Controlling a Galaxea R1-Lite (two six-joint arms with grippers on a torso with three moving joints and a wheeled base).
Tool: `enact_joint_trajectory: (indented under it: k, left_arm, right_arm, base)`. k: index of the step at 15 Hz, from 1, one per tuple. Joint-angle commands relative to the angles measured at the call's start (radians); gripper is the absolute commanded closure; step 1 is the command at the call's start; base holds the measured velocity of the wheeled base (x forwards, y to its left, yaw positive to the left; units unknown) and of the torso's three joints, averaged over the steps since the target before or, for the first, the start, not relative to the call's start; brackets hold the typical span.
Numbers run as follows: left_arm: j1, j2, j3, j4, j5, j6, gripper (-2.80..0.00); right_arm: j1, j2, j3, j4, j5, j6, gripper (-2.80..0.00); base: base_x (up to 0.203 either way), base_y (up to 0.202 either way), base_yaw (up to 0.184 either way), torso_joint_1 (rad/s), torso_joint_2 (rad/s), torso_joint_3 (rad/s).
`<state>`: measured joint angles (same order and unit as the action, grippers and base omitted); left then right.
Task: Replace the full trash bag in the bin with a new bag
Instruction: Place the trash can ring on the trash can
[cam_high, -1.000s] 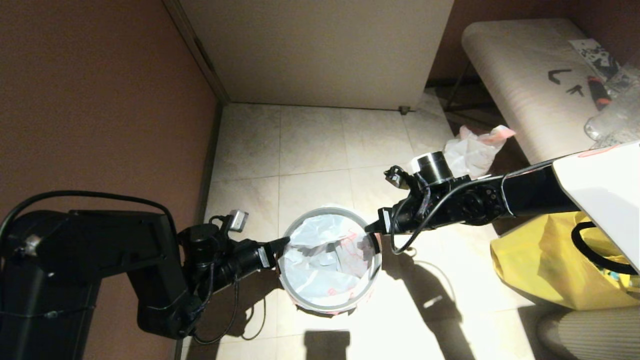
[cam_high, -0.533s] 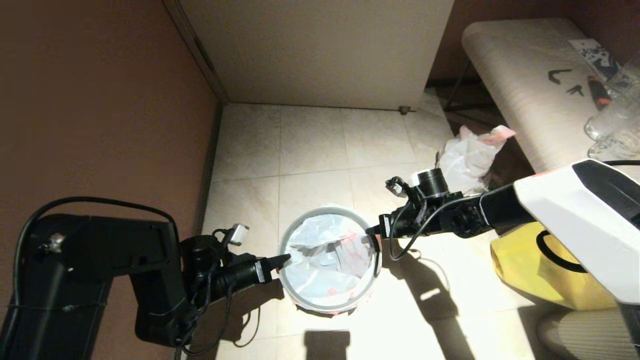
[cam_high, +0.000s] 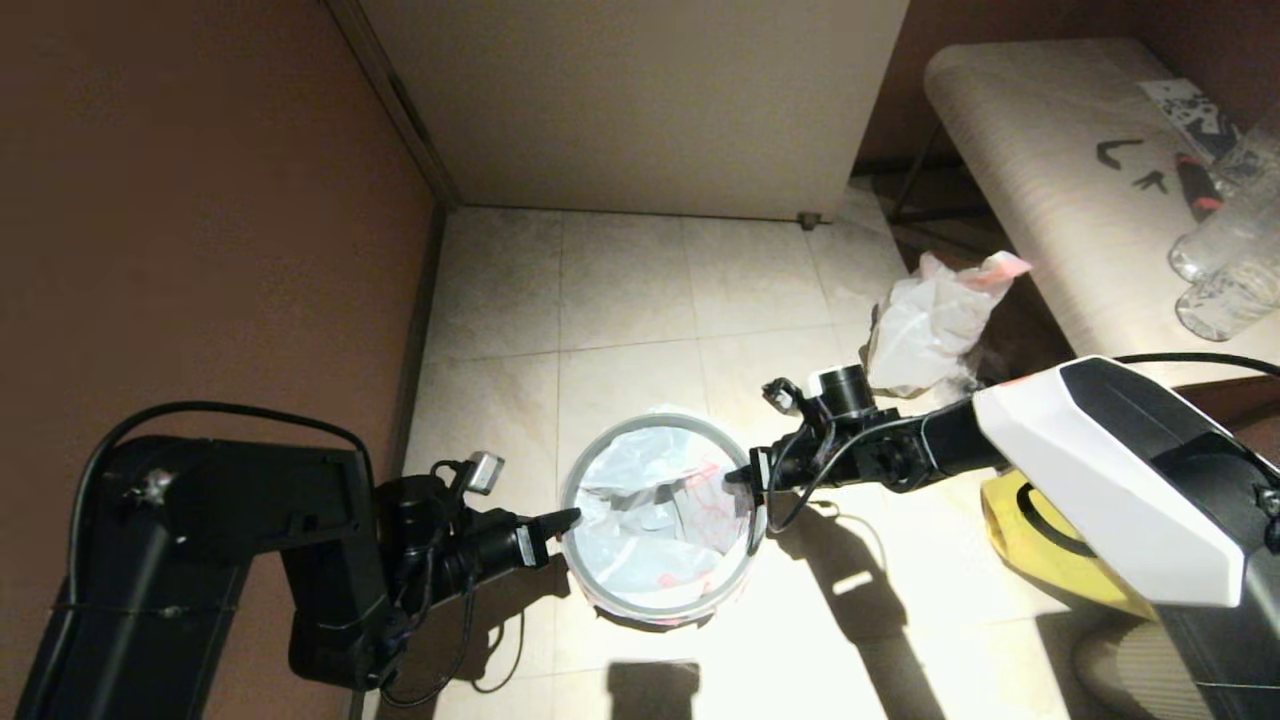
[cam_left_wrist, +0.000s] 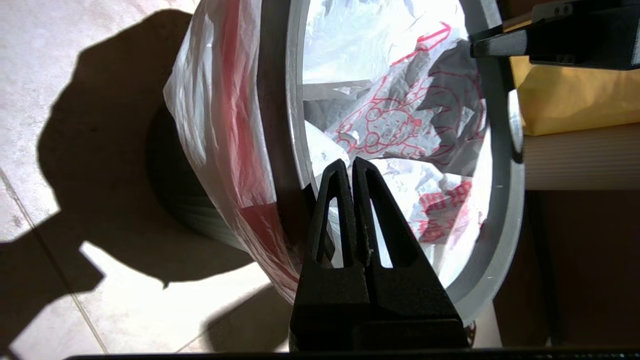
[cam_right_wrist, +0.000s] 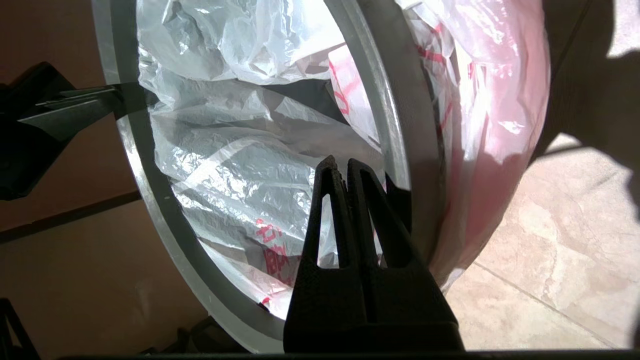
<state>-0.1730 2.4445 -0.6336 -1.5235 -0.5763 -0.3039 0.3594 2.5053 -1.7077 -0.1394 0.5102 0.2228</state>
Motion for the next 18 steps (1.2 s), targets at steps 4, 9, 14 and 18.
enact_joint_trajectory:
  k: [4,9,14,18]
  left_arm:
    - [-0.016,0.032,-0.029,-0.007,0.075,0.08,0.0]
    - [-0.016,0.022,-0.037,-0.007,0.085,0.071,0.0]
    - [-0.039,-0.127,-0.009,-0.007,0.157,-0.008,0.0]
    - [-0.088,-0.403,0.081,-0.007,0.255,-0.017,0.0]
  right_arm:
    - [-0.003,0.02,-0.023,0.0,-0.002,0.001,0.0]
    - [0.003,-0.039,0.007,0.01,-0.045,0.001,0.0]
    - [0.029,-0.288,0.163,0.014,-0.155,0.003,0.0]
    - [0.057,-0.59,0.297,0.12,-0.257,0.005,0.0]
  base:
    - [0.0,0.0,0.0,0.0,0.0,0.0]
    - [0.0,0.0,0.0,0.0,0.0,0.0]
    - [0.0,0.0,0.0,0.0,0.0,0.0]
    - [0.0,0.0,0.0,0.0,0.0,0.0]
